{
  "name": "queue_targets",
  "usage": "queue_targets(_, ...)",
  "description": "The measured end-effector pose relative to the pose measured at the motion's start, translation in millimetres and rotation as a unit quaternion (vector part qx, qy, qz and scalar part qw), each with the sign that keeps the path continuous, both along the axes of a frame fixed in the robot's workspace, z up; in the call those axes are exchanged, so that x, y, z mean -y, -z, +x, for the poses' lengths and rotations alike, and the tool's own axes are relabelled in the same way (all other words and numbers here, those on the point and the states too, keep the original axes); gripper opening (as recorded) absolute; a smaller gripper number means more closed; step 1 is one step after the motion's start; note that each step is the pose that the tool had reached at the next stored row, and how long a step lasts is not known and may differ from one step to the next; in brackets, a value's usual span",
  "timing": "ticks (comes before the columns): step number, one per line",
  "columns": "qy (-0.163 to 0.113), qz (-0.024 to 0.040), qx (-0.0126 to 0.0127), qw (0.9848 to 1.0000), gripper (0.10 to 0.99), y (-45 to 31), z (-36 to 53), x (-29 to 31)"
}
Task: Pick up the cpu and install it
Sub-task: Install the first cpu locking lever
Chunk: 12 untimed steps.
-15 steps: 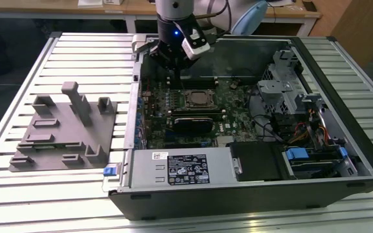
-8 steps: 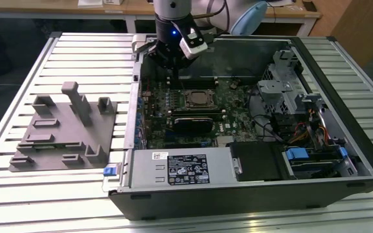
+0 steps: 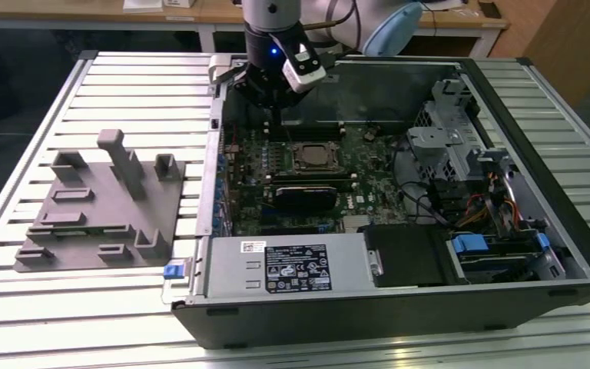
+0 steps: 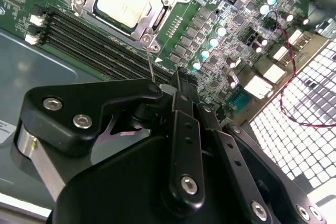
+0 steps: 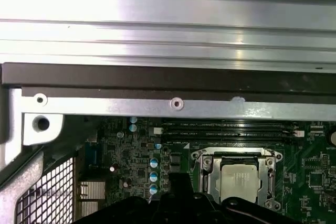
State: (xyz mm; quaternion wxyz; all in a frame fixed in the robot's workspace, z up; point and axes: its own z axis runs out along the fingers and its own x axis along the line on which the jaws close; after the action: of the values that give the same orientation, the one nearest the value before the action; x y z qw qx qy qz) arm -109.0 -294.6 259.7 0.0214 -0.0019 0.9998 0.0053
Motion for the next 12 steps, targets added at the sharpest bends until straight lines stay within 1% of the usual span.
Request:
queue_targets(6, 0.0, 0.0002, 0.0, 1.0, 0.106, 0.8, -1.7, -0.3)
queue_targets(12, 0.0, 0.0002, 0.0, 1.0, 0.106, 1.4, -1.8, -2.5)
